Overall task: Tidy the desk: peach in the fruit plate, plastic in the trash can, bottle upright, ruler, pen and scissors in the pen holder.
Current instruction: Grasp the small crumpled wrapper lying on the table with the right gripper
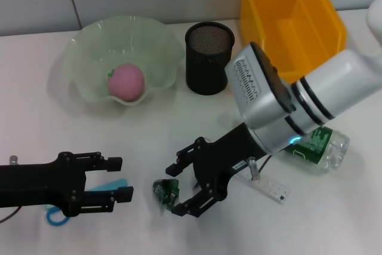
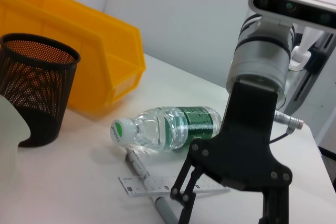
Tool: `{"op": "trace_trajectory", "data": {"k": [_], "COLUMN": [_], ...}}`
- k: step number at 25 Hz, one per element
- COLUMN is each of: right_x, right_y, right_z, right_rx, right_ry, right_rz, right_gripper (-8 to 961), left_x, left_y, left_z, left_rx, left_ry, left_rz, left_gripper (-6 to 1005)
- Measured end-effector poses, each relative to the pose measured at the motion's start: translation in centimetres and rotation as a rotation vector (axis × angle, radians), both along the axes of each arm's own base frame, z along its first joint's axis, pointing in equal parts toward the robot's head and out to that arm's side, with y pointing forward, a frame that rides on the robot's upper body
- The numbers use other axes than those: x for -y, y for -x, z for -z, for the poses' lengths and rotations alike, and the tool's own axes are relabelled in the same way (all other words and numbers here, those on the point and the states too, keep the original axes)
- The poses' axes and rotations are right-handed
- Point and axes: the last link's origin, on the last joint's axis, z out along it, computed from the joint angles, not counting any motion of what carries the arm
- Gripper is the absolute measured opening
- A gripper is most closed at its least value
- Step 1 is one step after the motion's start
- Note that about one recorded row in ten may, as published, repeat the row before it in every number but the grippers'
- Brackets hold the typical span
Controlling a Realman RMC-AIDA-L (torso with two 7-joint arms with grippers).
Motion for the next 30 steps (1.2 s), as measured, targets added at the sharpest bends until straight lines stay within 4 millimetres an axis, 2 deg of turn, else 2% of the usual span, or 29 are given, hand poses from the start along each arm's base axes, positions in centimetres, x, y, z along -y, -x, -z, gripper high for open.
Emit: {"op": "trace_trajectory", "data": {"k": [9,30], "right_x": [0.3,0.3], "right_y": [-0.1,-0.8], "right_z": [1.5,2.3], "right_rx": [0.004,0.037], "right_ry": [-0.03,-0.072], "right_rz": [-0.04,-0.065], "right_gripper": [777,776], "left_x": [0.2,0.3], "left_y": [0.0,-0.1], "left_z": [0.1,0.3], "left_rx": [0.006,0.013], "left_ry": [0.002,0.001], "left_rz": [0.004,0.006], "left_gripper": [722,721]}}
